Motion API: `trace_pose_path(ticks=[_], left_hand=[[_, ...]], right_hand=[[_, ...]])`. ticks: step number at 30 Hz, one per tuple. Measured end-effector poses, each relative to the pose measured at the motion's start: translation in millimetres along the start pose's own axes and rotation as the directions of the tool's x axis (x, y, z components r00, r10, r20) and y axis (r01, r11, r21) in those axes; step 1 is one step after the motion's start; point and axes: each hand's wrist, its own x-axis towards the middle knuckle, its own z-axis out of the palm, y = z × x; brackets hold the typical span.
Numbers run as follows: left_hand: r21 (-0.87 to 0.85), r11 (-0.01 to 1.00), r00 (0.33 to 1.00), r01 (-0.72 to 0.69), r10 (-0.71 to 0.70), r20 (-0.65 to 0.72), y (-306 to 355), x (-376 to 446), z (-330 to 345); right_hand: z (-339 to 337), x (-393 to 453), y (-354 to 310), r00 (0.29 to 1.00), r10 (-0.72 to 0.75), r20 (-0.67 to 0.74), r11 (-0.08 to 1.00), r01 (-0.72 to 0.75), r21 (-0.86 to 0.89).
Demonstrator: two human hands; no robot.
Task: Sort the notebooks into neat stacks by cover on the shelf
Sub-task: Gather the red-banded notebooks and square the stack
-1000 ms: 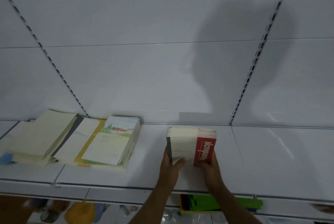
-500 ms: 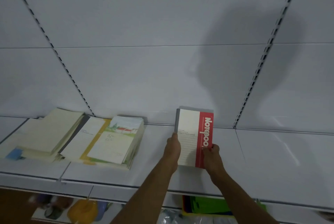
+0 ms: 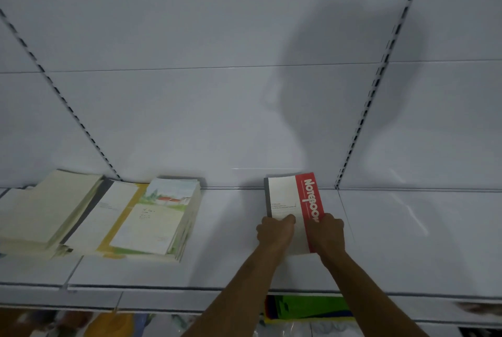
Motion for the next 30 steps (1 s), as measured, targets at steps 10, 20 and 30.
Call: trace_pose_path(ticks=[10, 20, 30], left_hand=[[0.312, 0.950, 0.988, 0.010, 0.039, -0.150, 7, -14, 48], [0.405, 0.912, 0.970, 0.063, 0.039, -0.240, 7, -20, 47], [0.428, 0.896, 0.929, 0.115, 0.057, -0.367, -6, -12, -12]], right_hand=[[-15, 7, 31, 0.997, 0.074, 0.037, 0.991, -0.069, -0.112], [-22, 9, 34, 0.973, 0.014, 0.229, 0.990, -0.046, 0.137], [15, -20, 7, 0.899, -0.073, 0.433, 0.969, -0.039, 0.244]])
